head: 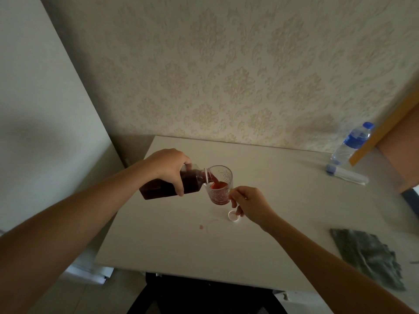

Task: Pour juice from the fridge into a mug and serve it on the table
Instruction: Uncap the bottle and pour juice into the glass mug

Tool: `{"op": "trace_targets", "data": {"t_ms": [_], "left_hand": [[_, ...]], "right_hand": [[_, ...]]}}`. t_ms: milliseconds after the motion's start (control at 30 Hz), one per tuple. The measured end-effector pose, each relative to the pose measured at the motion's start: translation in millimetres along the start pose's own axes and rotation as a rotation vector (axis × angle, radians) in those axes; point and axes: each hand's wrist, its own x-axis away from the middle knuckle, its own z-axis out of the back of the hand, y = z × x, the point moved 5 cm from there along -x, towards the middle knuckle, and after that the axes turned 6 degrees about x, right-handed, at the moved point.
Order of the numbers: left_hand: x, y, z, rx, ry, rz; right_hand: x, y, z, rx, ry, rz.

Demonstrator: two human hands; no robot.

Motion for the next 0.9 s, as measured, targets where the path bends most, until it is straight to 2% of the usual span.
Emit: {"op": "trace_targets", "data": {"t_ms": [467,900], "left_hand": [[-2.4,-8.4,-6.3,0.062,0.002,0.012],[-14.0,-38.8,-74.7,0.678,0.325,0.067]], "right_hand": [[-4.3,2.7,-6.1,-0.011,-0.021,-0.004],[-16.8,17.8,-23.5,-0.232,-0.037,-0.048]]}}
